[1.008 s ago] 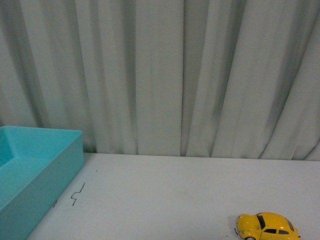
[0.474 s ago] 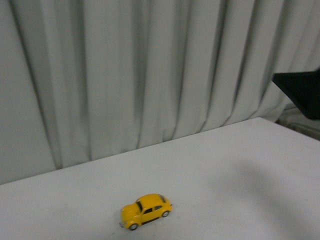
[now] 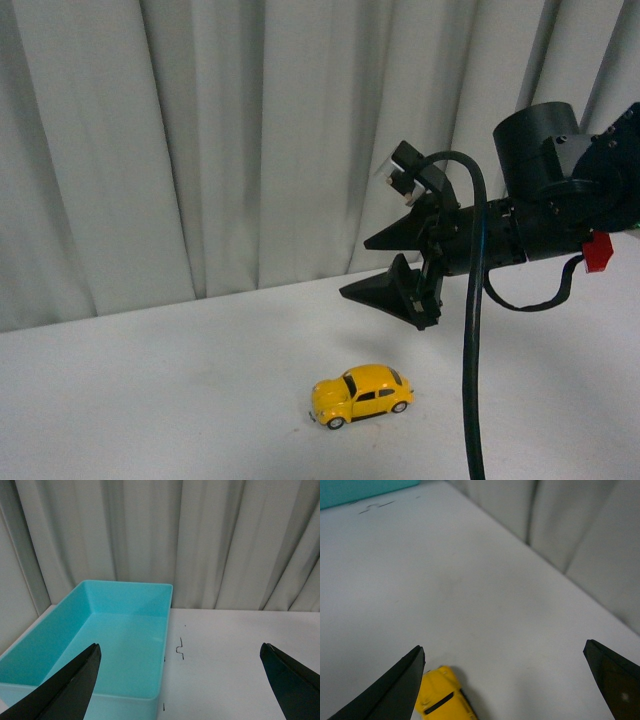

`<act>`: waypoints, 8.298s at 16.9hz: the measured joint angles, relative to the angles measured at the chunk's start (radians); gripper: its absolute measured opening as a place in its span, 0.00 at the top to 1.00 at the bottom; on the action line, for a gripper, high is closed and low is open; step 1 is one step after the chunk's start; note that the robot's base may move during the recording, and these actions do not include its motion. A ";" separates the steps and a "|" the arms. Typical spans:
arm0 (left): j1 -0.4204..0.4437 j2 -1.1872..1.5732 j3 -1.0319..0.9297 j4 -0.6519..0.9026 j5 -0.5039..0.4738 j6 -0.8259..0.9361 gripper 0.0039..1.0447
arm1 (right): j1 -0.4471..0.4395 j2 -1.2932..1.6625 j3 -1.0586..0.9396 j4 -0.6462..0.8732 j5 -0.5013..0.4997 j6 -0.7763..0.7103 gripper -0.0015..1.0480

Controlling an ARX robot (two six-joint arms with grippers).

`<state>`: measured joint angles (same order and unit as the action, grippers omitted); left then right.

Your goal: Wind up and store yellow beetle toy

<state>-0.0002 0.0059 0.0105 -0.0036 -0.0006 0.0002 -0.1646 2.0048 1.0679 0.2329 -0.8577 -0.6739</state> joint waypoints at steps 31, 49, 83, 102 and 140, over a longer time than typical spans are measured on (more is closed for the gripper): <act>0.000 0.000 0.000 0.000 0.000 0.000 0.06 | 0.073 0.410 0.534 -0.969 0.154 -1.055 0.53; 0.000 0.000 0.000 0.000 0.000 0.000 0.06 | -0.051 0.333 0.272 -0.771 0.052 -1.028 0.59; 0.000 0.000 0.000 0.000 0.000 0.000 0.06 | -0.340 0.227 -0.037 -0.720 0.065 -1.074 0.06; 0.000 0.000 0.000 0.000 -0.001 0.000 0.06 | -0.029 -0.650 -0.858 0.760 0.627 0.138 0.55; 0.000 0.000 0.000 0.000 0.000 0.000 0.06 | 0.170 -1.823 -1.057 -0.050 0.855 0.659 0.98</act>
<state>-0.0002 0.0059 0.0105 -0.0036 -0.0006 0.0002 0.0051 0.1822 0.0105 0.1833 -0.0025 -0.0151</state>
